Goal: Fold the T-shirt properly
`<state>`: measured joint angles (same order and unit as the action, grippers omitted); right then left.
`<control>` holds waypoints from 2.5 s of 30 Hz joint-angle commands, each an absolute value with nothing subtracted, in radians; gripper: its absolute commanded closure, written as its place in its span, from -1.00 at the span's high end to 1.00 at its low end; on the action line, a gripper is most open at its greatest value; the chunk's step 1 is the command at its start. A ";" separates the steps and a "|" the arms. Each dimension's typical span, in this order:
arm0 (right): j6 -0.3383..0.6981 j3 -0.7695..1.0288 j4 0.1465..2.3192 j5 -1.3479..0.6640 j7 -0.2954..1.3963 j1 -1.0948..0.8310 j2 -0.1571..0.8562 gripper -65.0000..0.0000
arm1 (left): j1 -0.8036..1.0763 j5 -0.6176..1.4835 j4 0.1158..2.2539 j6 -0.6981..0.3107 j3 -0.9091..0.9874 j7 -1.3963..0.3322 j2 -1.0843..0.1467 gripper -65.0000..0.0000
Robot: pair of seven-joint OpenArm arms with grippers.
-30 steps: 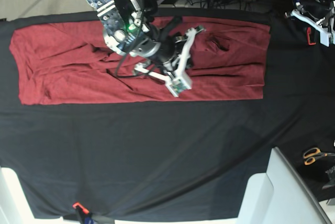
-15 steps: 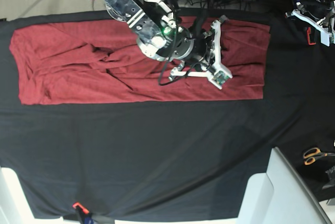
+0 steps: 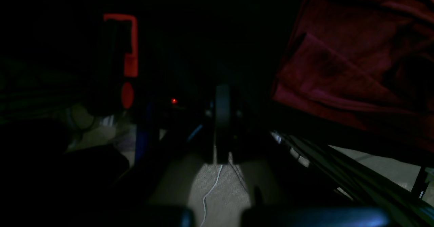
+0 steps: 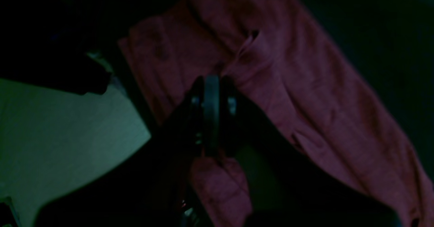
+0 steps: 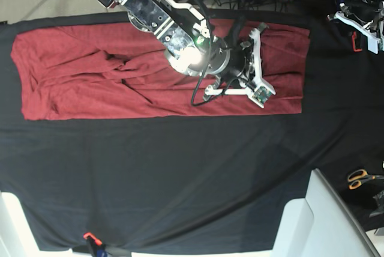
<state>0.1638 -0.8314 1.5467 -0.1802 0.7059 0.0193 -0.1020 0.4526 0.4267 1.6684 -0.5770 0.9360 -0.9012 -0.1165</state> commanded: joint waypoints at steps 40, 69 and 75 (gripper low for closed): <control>0.170 -0.481 1.860 -0.191 0.682 -0.308 0.194 0.54 | 0.239 0.654 1.250 -0.698 0.937 -0.885 -0.222 1.00; 0.170 -0.479 1.804 -0.191 0.682 -0.311 0.186 0.54 | 0.157 0.484 1.133 -0.698 0.680 -0.811 -0.134 1.00; 0.170 -0.479 1.767 -0.191 0.611 -0.314 0.186 0.54 | 0.157 0.483 1.133 -0.698 0.680 -0.811 -0.122 1.00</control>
<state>0.1650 -0.4797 1.7550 -0.1837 0.6300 -0.3161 0.1844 0.1474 0.5327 1.1481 -0.7055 0.6964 -0.7094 -0.1398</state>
